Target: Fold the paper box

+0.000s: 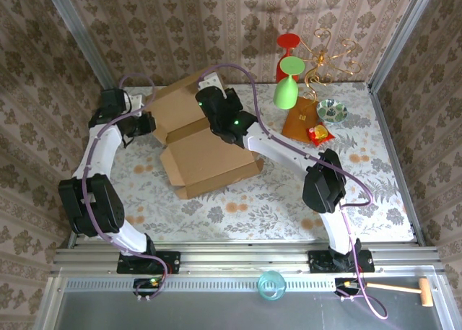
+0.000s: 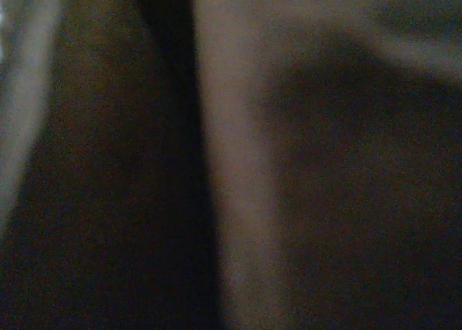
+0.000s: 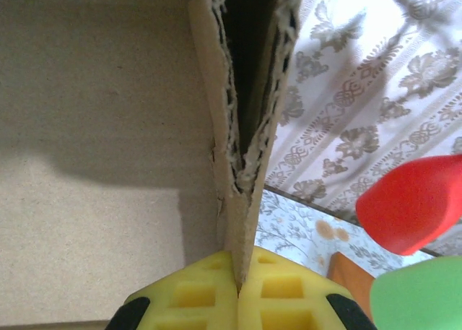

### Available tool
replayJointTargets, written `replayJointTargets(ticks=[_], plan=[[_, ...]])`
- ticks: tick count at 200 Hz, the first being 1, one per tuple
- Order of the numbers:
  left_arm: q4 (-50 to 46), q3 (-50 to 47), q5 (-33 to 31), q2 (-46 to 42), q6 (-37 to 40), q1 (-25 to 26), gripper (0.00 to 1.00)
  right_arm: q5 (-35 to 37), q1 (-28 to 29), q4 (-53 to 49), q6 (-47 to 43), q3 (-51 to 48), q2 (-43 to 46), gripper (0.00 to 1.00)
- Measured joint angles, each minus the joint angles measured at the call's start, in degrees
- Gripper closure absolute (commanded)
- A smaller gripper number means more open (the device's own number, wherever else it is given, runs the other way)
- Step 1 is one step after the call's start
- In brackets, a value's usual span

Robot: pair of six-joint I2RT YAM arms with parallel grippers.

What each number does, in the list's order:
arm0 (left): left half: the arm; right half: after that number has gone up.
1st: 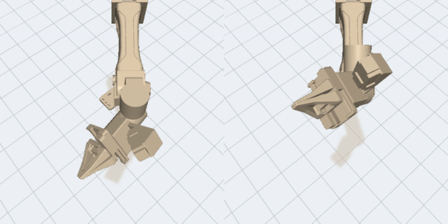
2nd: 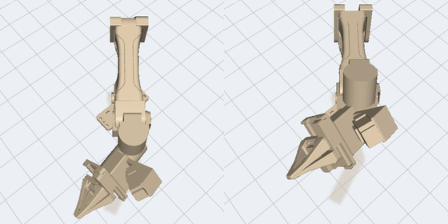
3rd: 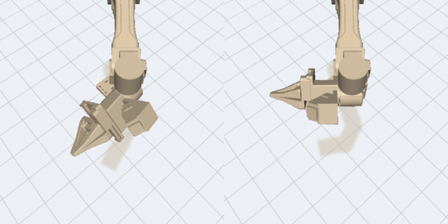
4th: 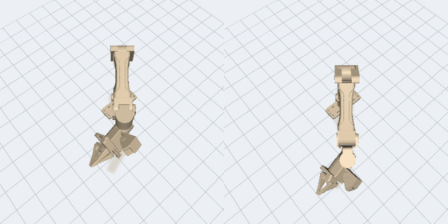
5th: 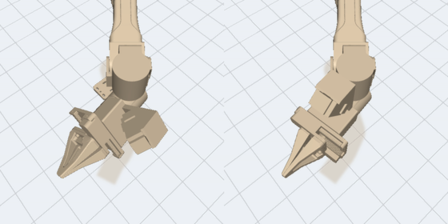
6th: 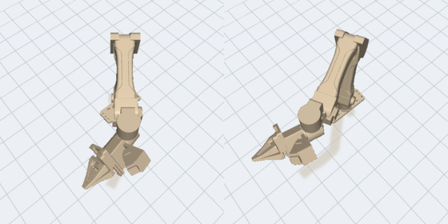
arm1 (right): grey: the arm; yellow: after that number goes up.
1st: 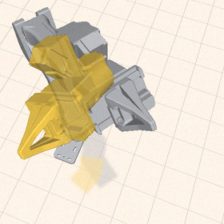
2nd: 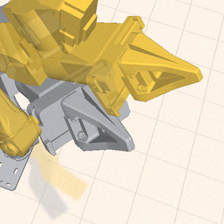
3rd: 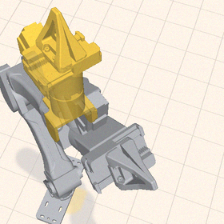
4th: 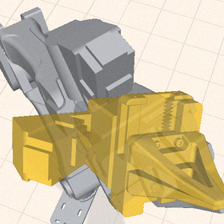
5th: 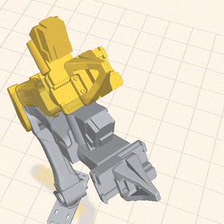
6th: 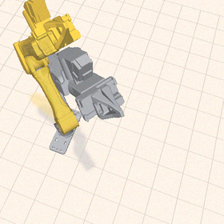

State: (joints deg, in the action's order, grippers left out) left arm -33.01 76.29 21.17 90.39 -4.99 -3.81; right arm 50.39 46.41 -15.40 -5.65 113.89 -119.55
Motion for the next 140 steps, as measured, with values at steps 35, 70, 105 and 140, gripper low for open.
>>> replayJointTargets(ticks=[35, 70, 105, 140], plan=[[-0.3, 0.2, -0.8, 0.0, -1.3, 1.1, 1.0, 0.1, 0.1, -1.3, 0.0, 0.2, 0.0, 1.0], [-1.4, 1.2, -1.7, 0.0, -1.5, 1.2, 1.0, -4.7, -1.3, -1.2, -0.1, 0.2, 0.3, 1.0], [-1.3, 1.2, -1.4, 0.0, -1.5, 1.3, 1.0, -11.9, -3.7, -1.0, 0.1, -0.3, 2.1, 0.98], [-1.5, 1.9, -1.2, 0.0, -1.5, 1.6, 1.0, -17.3, -5.8, -1.0, 1.2, -2.0, 4.2, 0.92]])
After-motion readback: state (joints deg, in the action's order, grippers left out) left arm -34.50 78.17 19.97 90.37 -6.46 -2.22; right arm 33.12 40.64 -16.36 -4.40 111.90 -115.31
